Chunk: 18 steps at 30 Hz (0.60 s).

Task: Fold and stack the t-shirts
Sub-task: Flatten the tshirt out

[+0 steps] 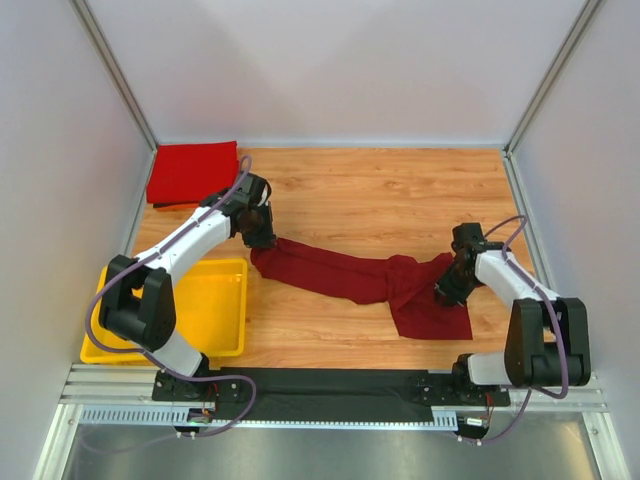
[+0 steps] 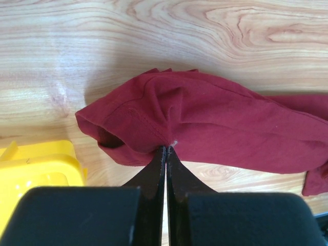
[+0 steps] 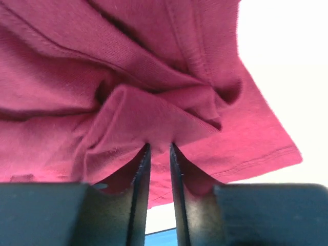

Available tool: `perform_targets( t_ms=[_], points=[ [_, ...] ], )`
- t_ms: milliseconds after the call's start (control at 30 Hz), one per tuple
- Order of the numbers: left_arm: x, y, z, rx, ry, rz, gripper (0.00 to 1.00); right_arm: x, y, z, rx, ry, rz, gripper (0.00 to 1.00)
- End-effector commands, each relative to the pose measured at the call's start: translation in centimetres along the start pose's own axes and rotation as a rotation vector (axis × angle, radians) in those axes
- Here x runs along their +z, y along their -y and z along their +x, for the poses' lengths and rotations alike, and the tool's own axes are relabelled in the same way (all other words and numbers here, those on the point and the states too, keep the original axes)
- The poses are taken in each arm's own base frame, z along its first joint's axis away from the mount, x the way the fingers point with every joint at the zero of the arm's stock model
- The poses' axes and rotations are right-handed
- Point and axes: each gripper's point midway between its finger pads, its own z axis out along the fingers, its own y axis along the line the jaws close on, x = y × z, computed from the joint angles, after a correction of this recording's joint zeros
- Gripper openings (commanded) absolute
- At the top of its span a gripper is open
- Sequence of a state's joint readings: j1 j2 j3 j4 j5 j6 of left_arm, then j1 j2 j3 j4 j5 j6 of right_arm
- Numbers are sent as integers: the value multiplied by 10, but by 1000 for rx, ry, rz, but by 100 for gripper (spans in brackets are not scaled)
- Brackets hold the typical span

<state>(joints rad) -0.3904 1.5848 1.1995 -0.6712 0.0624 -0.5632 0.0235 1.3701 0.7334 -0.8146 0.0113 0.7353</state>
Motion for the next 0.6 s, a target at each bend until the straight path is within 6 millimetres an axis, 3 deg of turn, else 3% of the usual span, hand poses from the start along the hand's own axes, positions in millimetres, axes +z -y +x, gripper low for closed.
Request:
perform_targets(
  t_ms=[0, 167, 367, 567],
  points=[
    [1, -2, -2, -14, 7, -13, 0, -22, -2, -24, -24, 123, 0, 25],
    [1, -3, -2, -16, 9, -17, 0, -55, -6, -53, -19, 241, -12, 40],
    [-1, -2, -2, -16, 13, -15, 0, -63, -8, -78, 88, 226, 18, 48],
    [-1, -1, -1, -26, 15, -5, 0, -56, -17, -78, 160, 155, 43, 49]
  ],
)
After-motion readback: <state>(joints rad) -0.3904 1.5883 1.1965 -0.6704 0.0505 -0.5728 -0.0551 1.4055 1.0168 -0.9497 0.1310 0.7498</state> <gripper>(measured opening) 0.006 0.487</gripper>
